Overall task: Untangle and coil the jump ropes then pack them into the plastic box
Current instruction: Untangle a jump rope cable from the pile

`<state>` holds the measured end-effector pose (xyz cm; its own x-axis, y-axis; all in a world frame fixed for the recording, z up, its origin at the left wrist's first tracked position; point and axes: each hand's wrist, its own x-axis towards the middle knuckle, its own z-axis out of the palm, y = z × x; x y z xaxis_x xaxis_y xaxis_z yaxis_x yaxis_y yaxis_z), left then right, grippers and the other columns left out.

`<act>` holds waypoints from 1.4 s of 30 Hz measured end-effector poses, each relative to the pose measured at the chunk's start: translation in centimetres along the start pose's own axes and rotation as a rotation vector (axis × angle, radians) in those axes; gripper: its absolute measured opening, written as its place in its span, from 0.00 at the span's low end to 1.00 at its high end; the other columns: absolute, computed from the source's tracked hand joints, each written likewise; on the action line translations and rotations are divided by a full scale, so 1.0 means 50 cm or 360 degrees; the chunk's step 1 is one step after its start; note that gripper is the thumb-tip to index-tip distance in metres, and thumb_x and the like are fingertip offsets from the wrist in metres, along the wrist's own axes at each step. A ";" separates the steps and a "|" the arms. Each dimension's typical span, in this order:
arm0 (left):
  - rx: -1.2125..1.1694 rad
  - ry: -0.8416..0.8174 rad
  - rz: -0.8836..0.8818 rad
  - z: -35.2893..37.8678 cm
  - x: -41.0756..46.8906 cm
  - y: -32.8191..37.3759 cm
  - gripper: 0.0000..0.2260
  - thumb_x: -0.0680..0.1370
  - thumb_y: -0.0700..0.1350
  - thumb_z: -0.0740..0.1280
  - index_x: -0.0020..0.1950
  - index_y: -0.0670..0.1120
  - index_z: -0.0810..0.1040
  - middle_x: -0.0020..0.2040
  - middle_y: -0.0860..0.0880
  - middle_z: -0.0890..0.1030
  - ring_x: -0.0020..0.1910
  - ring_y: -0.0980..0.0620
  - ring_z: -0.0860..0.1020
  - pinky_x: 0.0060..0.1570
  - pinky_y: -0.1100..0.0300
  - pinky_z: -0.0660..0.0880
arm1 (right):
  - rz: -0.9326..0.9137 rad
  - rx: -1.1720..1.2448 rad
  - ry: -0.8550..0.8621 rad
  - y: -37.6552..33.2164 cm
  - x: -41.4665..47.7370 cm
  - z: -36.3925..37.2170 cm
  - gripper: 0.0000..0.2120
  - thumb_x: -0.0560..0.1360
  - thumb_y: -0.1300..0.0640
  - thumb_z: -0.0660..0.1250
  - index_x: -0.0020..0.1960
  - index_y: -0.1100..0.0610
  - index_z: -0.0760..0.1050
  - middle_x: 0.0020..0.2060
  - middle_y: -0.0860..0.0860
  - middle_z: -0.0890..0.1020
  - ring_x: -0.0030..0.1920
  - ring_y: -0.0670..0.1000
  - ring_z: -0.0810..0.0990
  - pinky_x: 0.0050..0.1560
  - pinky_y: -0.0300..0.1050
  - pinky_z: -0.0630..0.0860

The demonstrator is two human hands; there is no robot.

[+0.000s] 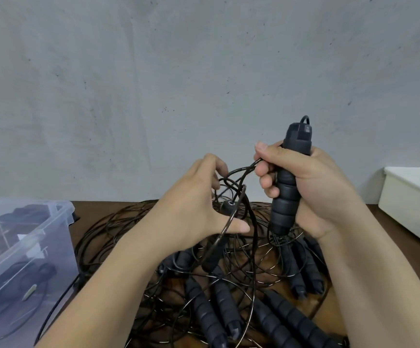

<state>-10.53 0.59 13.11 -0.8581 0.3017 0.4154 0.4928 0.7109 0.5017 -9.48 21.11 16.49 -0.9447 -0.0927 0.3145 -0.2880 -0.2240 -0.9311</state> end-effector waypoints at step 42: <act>-0.1235 -0.0652 -0.0110 0.003 -0.006 -0.019 0.12 0.81 0.47 0.72 0.61 0.44 0.80 0.49 0.37 0.84 0.33 0.47 0.84 0.20 0.65 0.68 | -0.0325 -0.0171 0.0390 0.009 0.003 0.003 0.11 0.80 0.55 0.75 0.53 0.64 0.81 0.34 0.52 0.85 0.32 0.49 0.83 0.32 0.40 0.77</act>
<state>-10.77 -0.07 12.39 -0.8006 0.5838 0.1350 0.2689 0.1487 0.9516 -9.76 20.86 16.13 -0.8718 0.1822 0.4548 -0.4776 -0.1091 -0.8718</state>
